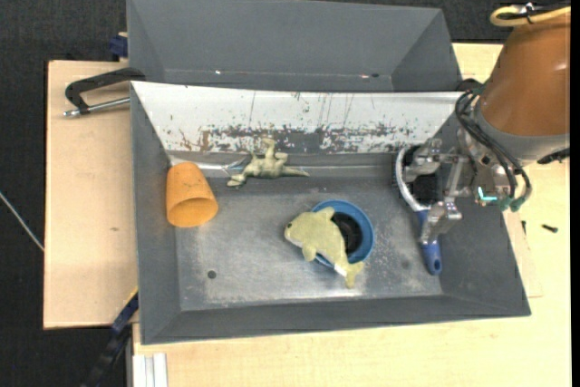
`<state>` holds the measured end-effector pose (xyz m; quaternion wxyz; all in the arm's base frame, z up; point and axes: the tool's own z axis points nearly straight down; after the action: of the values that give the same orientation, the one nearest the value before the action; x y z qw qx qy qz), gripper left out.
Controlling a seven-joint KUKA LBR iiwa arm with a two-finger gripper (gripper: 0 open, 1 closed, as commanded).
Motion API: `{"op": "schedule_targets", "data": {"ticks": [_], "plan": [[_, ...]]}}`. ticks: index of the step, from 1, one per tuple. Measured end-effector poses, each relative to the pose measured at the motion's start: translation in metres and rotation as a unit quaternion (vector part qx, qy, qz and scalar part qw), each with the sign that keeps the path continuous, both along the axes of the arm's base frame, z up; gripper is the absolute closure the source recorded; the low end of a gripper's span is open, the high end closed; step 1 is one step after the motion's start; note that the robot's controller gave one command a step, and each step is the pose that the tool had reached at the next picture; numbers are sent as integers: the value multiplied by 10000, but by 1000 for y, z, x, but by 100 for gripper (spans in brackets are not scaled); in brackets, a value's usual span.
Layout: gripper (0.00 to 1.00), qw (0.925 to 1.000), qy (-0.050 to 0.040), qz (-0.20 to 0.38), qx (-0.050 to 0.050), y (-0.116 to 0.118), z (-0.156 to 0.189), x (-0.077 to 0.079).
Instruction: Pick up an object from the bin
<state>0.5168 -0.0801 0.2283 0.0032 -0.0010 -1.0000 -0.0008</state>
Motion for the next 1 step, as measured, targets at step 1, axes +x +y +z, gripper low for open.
{"op": "schedule_targets", "data": {"ticks": [1], "plan": [[0,9983,5,585,19,99,-101,2]]}}
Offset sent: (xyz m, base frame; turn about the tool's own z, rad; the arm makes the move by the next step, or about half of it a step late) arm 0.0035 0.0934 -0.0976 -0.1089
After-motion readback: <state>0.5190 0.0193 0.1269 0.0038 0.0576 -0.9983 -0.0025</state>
